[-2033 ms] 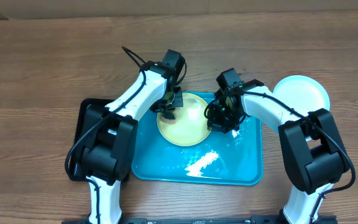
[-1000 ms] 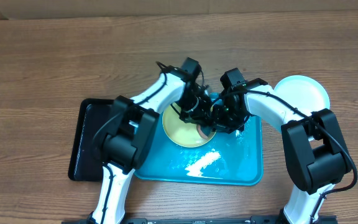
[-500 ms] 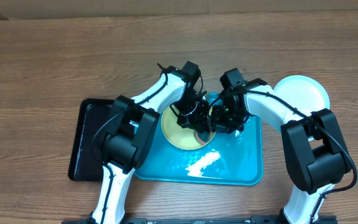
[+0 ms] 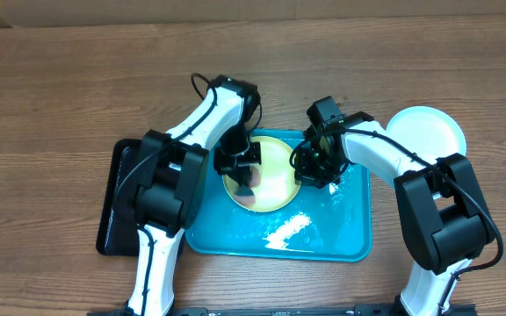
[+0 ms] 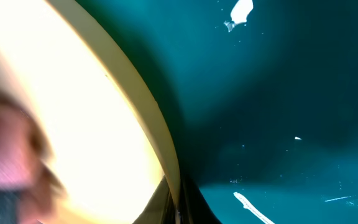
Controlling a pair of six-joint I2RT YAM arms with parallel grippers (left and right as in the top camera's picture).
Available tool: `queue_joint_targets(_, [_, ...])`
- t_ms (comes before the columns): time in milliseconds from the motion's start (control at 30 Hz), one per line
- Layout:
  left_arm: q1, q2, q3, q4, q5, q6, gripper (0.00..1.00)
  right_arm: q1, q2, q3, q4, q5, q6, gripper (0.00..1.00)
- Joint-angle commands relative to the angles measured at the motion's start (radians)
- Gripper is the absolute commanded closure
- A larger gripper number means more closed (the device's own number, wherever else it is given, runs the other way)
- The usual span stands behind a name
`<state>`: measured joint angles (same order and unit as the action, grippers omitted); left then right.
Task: Clean dirty plates on tray and stack at the side
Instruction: 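Carry the sponge left and drop it onto the black tray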
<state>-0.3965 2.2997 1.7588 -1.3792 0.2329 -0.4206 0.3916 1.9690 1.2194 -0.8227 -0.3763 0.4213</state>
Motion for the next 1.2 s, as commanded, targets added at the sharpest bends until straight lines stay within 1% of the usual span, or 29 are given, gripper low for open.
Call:
queue_joint_targets(0, [0.033, 0.054, 0.113, -0.005, -0.24, -0.04, 0.96, -0.006, 0.055, -0.027, -0.005, 0.121, -0.003, 0.96])
queue_joint_targets(267, [0.001, 0.054, 0.38, -0.103, -0.232, -0.028, 0.96, -0.006, 0.055, -0.027, -0.005, 0.121, -0.003, 0.96])
queue_joint_targets(433, [-0.016, 0.05, 0.477, -0.186, -0.207, -0.029, 0.96, -0.006, 0.055, -0.027, -0.005, 0.121, -0.006, 0.96])
queue_joint_targets(500, [-0.019, 0.027, 0.484, -0.197, -0.212, -0.034, 0.96, -0.006, 0.055, -0.027, -0.006, 0.121, -0.006, 0.96])
queue_joint_targets(633, [-0.021, -0.069, 0.484, -0.207, -0.27, -0.08, 0.96, -0.006, 0.055, -0.027, -0.013, 0.121, -0.007, 0.96])
queue_joint_targets(700, [-0.019, -0.137, 0.484, -0.216, -0.339, -0.113, 0.96, -0.006, 0.055, -0.027, -0.013, 0.121, -0.011, 0.96])
queue_joint_targets(900, [0.001, -0.297, 0.484, -0.292, -0.489, -0.156, 0.96, -0.006, 0.055, -0.027, -0.013, 0.121, -0.029, 0.96])
queue_joint_targets(1033, [0.04, -0.358, 0.459, -0.311, -0.505, -0.145, 0.96, -0.006, 0.055, -0.027, -0.013, 0.121, -0.029, 0.96])
queue_joint_targets(1100, [0.069, -0.381, 0.42, -0.311, -0.507, -0.148, 0.95, -0.006, 0.055, -0.027, -0.016, 0.121, -0.029, 0.96])
queue_joint_targets(1167, [0.109, -0.399, 0.356, -0.311, -0.506, -0.176, 0.95, -0.006, 0.055, -0.027, -0.02, 0.121, -0.031, 0.96])
